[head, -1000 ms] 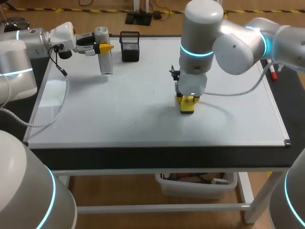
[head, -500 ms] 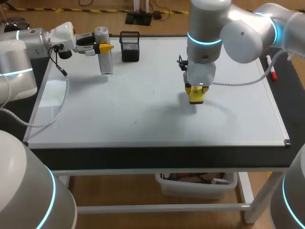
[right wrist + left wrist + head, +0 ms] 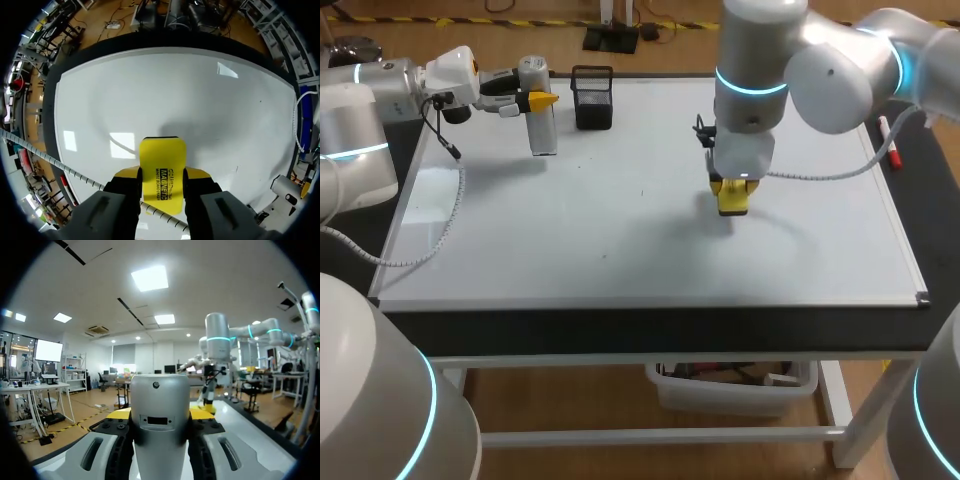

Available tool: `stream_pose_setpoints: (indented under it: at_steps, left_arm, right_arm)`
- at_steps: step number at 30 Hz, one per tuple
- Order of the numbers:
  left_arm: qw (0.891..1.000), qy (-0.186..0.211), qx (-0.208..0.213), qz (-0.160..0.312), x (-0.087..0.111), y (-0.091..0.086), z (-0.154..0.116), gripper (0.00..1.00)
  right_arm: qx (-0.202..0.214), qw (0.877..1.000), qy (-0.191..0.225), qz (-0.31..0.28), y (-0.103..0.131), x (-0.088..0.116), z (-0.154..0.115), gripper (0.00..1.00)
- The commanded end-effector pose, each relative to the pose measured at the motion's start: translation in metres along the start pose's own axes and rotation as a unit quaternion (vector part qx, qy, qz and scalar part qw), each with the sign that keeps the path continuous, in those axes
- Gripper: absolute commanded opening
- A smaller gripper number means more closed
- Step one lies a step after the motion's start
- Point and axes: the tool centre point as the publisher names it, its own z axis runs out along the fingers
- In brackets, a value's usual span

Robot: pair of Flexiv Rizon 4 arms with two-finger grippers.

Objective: Pick up the inspection probe, press it on each red-marked spot on the whiteboard one by one, put down the probe, pick up the eraser, and wipe off all the red marks.

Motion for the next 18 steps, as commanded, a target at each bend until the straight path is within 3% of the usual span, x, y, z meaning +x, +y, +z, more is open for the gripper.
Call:
stream_pose_setpoints:
  at_steps: [1,10,18]
  left_arm:
    - [1.000,0.001,0.002,0.001,-0.001,0.000,0.000,0.00]
    - [1.000,0.001,0.002,0.001,-0.001,0.000,0.000,0.00]
    - [1.000,0.001,0.002,0.001,-0.001,0.000,0.000,0.00]
  right_arm:
    - [-0.002,1.000,0.009,-0.007,-0.026,0.007,-0.001,0.00]
    - [-0.005,1.000,0.012,-0.014,-0.087,0.027,0.004,0.00]
    - [-0.011,1.000,-0.014,-0.014,-0.129,0.024,0.006,0.00]
